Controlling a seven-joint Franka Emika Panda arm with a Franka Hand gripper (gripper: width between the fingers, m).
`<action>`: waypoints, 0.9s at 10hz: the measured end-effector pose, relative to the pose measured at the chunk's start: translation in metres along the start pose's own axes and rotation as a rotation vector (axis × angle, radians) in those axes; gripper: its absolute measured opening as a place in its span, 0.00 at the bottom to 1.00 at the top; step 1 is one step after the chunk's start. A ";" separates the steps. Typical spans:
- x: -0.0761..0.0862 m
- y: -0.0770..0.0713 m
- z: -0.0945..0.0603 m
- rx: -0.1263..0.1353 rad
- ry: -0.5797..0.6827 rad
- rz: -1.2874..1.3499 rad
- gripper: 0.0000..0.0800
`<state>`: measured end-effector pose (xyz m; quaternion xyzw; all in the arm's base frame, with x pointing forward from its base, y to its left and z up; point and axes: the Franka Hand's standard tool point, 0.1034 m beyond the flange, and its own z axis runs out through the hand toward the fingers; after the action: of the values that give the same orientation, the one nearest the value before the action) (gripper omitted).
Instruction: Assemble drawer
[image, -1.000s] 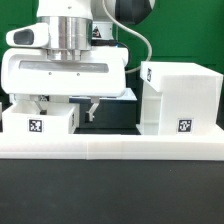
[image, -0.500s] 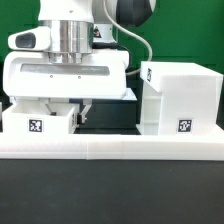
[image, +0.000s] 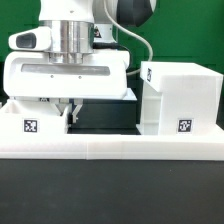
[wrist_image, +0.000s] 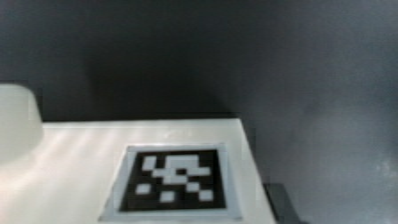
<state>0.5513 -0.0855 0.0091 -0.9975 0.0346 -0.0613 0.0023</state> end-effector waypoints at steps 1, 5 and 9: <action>0.000 0.000 0.000 0.000 0.000 0.000 0.05; 0.006 -0.002 -0.030 0.002 0.034 -0.058 0.05; 0.005 0.002 -0.037 0.000 0.042 -0.142 0.05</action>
Offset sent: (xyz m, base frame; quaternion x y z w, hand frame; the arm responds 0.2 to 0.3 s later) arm -0.0130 -0.0045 0.0397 -0.0368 -0.0027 -0.0737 0.9966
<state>0.5518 -0.0881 0.0469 -0.9959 -0.0359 -0.0825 -0.0030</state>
